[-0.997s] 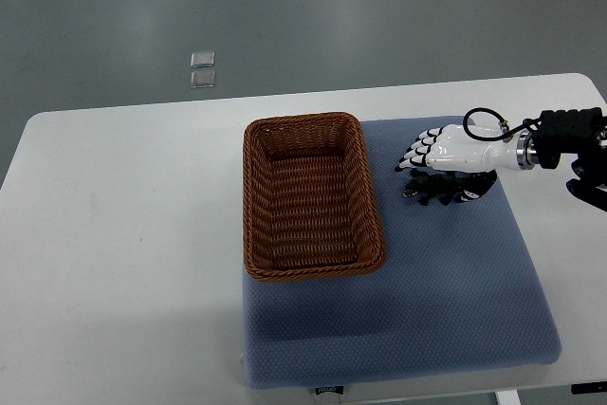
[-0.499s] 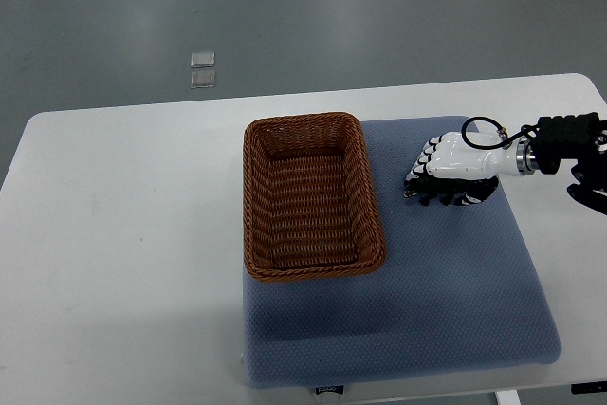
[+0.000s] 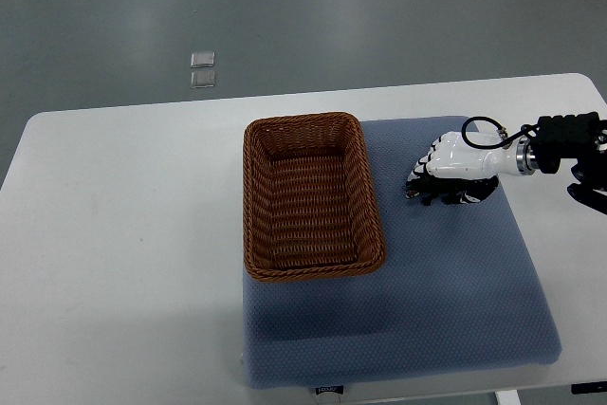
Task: Place crocodile in brown basket with right hand
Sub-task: 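Lift the crocodile with the right hand off the mat, then carry the crocodile over the wicker basket and lower it inside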
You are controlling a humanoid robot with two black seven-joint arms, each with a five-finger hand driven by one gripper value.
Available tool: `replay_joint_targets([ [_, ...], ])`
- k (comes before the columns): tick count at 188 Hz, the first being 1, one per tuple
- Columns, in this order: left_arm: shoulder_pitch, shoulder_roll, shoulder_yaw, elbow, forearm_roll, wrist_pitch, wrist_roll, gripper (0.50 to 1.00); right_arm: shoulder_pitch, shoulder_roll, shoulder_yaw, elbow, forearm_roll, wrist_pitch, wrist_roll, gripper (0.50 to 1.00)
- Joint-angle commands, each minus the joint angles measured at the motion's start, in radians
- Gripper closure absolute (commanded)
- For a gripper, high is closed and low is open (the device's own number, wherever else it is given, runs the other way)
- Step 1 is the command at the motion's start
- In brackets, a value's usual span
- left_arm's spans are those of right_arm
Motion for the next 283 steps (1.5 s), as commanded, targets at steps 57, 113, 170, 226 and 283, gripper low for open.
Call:
replay_joint_targets([
  [57, 0.0, 0.0, 0.0, 0.0, 0.0, 0.0, 0.0, 0.5, 0.002, -0.002, 0.003, 0.0, 0.006, 0.0, 0.005, 0.993],
  [113, 0.0, 0.0, 0.0, 0.0, 0.0, 0.0, 0.0, 0.5, 0.028, -0.016, 0.015, 0.002, 0.016, 0.0, 0.009, 1.0],
  [170, 0.0, 0.0, 0.0, 0.0, 0.0, 0.0, 0.0, 0.5, 0.068, -0.02, 0.017, 0.005, 0.021, 0.002, 0.011, 1.0],
  [226, 0.0, 0.0, 0.0, 0.0, 0.0, 0.0, 0.0, 0.5, 0.16, -0.014, 0.02, 0.02, 0.03, 0.006, 0.011, 1.0],
  [283, 0.0, 0.0, 0.0, 0.0, 0.0, 0.0, 0.0, 0.5, 0.25, 0.081, 0.02, 0.052, 0.03, 0.051, 0.011, 1.0],
])
